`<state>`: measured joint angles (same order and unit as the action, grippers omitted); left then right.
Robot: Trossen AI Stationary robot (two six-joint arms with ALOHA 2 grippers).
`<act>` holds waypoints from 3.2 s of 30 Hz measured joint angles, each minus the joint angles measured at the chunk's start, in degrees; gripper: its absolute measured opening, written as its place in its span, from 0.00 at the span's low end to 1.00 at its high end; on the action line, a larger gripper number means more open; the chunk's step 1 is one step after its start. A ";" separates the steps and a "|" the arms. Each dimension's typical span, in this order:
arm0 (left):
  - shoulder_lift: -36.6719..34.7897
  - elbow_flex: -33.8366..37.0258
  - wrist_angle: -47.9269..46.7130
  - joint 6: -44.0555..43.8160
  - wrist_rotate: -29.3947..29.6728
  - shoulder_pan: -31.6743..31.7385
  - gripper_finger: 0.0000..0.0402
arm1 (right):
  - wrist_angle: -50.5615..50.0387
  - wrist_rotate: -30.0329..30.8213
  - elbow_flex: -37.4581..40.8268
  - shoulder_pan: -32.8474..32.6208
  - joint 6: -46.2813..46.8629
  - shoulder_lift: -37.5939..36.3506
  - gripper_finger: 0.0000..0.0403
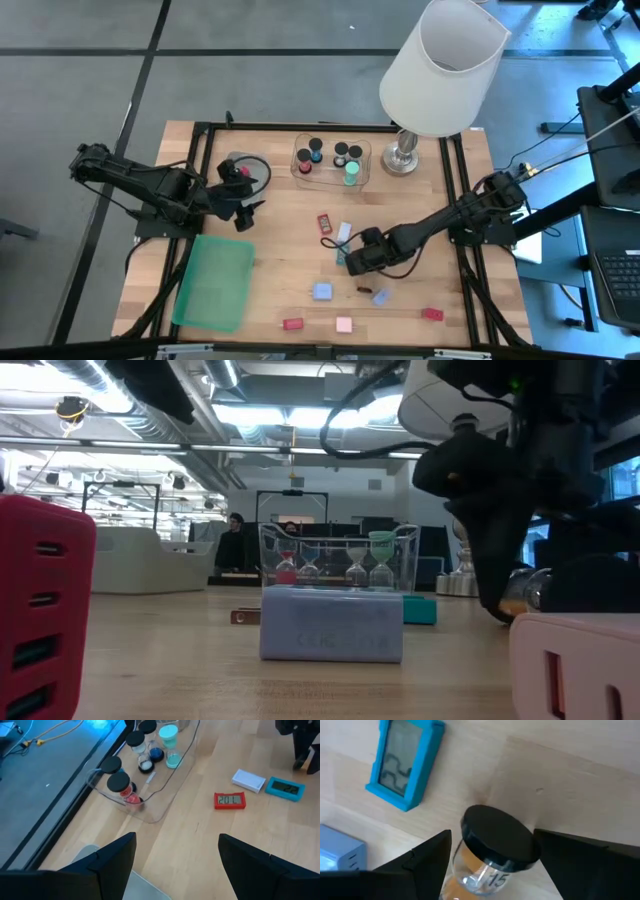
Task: Pick & Place Office items
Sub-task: Put the orange hourglass into the transparent bin
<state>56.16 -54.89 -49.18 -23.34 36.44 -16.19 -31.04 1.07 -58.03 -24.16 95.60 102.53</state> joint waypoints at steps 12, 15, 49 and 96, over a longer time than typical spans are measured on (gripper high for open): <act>0.01 0.04 -0.34 0.12 0.00 0.00 0.70 | -0.55 2.97 -0.03 0.10 -8.90 0.28 0.59; 0.01 0.04 -0.34 0.12 0.00 0.00 0.70 | -0.55 3.16 0.01 0.10 -10.82 0.30 0.58; 0.01 0.04 -0.34 -1.46 -0.01 0.00 0.70 | 31.95 40.95 -11.09 11.11 -67.62 0.37 0.54; -0.02 0.09 -1.06 -1.48 0.01 0.00 0.70 | 90.84 20.36 -8.10 15.46 -93.24 28.19 0.55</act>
<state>56.14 -54.81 -50.24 -24.82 36.45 -16.19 59.80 21.43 -66.13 -8.69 2.37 130.72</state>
